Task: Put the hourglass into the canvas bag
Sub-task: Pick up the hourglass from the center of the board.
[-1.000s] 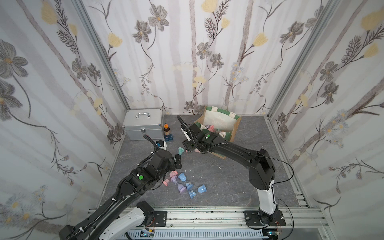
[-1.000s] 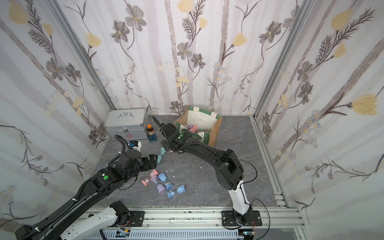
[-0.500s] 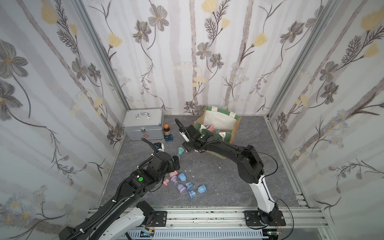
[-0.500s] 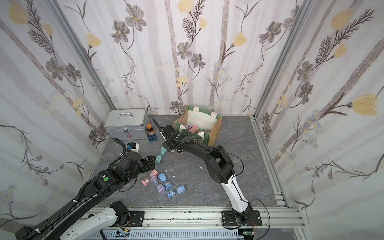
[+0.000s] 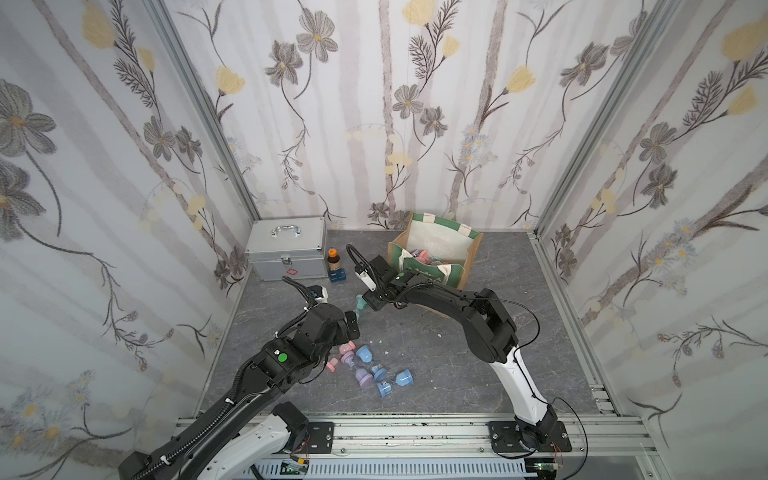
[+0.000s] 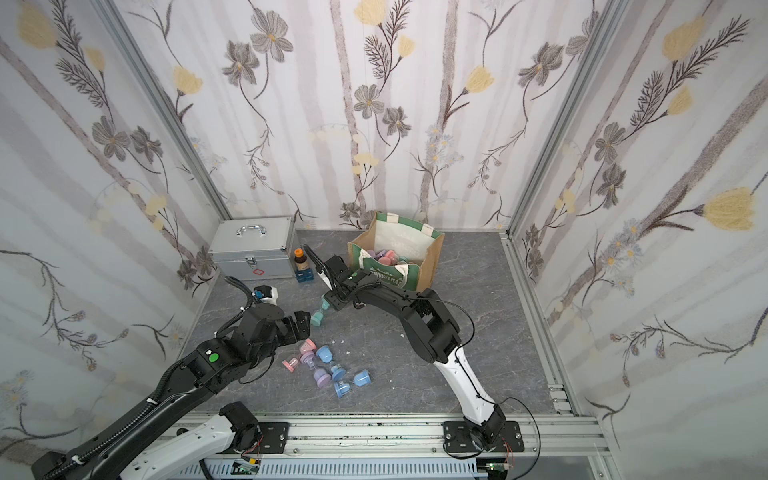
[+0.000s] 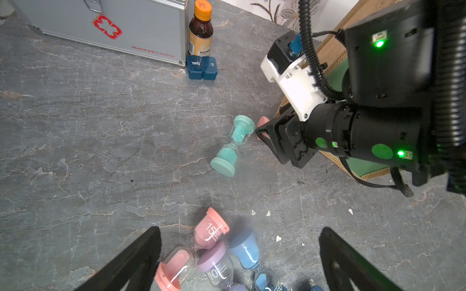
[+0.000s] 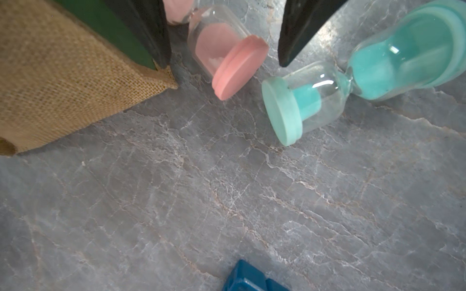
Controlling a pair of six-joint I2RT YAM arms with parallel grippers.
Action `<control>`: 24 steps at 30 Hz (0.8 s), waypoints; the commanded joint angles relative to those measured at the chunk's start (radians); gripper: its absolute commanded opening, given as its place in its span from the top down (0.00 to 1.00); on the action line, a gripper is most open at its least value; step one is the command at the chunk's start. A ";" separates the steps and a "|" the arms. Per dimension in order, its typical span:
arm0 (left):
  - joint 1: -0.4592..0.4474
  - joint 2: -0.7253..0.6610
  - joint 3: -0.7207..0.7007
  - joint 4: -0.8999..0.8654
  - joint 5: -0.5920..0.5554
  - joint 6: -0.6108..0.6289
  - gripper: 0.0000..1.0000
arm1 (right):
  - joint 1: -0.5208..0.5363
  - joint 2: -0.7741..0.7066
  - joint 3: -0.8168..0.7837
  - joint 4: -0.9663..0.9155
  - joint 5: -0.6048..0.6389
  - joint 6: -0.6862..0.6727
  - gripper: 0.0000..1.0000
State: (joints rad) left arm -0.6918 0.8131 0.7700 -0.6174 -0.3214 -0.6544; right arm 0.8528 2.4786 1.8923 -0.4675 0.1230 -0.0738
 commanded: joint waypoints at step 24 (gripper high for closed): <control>0.005 -0.002 -0.003 -0.004 -0.021 -0.004 0.00 | 0.024 -0.033 -0.105 0.034 0.058 -0.048 0.54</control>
State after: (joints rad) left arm -0.6880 0.8101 0.7670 -0.6182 -0.3214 -0.6544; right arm 0.8768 2.4695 1.7962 -0.4339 0.1558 -0.1165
